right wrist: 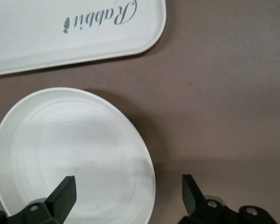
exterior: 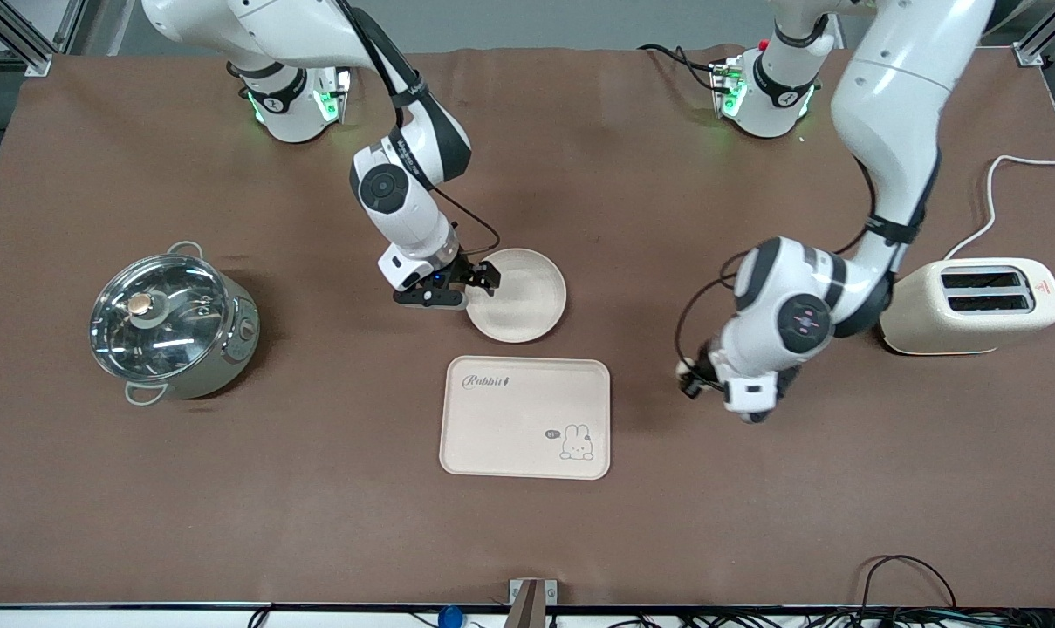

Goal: Place bun in plate and plate on tray
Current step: 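Carry the bun with the left gripper and lower it into the plate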

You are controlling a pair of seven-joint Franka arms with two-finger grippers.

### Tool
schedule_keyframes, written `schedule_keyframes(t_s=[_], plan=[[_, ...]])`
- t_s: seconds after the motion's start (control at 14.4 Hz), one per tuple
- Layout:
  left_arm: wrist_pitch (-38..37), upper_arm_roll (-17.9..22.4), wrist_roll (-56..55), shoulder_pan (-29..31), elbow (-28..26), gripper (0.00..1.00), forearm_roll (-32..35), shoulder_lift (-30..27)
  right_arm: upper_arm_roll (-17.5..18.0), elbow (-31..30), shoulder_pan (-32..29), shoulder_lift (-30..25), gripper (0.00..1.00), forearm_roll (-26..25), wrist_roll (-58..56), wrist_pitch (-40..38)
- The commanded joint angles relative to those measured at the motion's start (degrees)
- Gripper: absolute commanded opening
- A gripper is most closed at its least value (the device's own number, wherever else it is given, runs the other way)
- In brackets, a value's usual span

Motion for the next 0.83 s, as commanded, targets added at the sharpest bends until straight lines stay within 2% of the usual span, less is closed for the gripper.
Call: schedule_keyframes(t_s=[0.0,0.28,0.55,0.76], plan=[[-2.0,-2.0,-9.0,-4.8,1.2,0.27,-0.3,-0.7,-0.8,-1.4,0.7,-0.3,1.0,0.8,-0.9,1.2],[-1.7,-2.0,-19.1,-12.9,5.5,0.28,-0.5,2.2,-0.8,-2.4,0.4,-0.1,1.0,0.6,-3.8,1.7],[-1.0,-2.1,-23.2,-17.3,6.3,0.28,-1.0,4.4,-0.8,-4.4,0.9,2.2,0.99,0.6,-3.8,8.9],[4.6,-2.1,-23.5,-20.3,6.2,0.3,-1.1,7.1,-0.8,-4.6,1.0,2.4,0.85,0.6,-3.8,9.6]])
